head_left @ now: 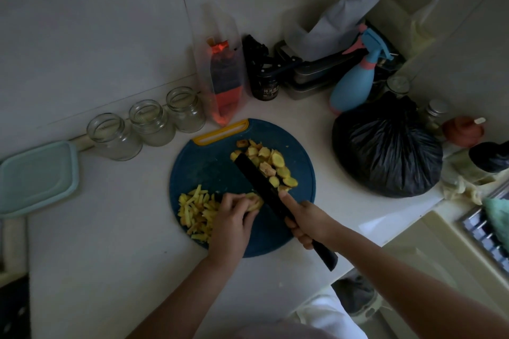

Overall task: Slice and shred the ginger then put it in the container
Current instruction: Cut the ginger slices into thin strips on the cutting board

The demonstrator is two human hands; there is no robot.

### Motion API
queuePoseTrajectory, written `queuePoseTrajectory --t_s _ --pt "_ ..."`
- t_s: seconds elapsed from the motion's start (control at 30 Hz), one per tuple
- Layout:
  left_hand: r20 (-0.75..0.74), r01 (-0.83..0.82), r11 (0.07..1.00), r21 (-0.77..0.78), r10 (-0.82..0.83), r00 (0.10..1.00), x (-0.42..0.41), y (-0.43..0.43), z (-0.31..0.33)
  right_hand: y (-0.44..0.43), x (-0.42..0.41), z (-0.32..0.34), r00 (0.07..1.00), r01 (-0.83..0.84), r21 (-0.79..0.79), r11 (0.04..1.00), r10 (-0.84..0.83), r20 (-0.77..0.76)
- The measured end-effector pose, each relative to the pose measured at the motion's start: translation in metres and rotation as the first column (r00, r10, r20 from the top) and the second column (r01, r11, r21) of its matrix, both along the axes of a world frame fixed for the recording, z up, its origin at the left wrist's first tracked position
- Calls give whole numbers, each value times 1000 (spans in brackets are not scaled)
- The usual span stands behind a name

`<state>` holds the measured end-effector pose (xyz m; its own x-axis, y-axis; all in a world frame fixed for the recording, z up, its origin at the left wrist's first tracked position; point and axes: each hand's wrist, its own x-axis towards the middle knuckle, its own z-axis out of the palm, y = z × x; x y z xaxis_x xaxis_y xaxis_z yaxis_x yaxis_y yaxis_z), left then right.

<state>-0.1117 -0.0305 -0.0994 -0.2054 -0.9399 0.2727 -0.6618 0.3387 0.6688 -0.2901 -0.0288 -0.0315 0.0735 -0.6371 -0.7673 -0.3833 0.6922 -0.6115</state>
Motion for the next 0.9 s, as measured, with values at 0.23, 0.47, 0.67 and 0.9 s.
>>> queuePoseTrajectory --t_s 0.23,0.47,0.67,0.9 --pt "33 -3 1000 0 3 999 0 1 5 21 -4 3 931 -267 -294 918 166 -326" --pt "62 -19 998 -55 22 998 -3 2 5 34 -5 -9 863 -403 -358 842 219 -455" --pt "118 -7 995 -102 19 993 -2 3 3 39 -3 -14 835 -438 -341 832 236 -497" --pt "40 -2 998 -66 5 999 -1 2 1 25 -10 -4 891 -374 -283 883 258 -373"
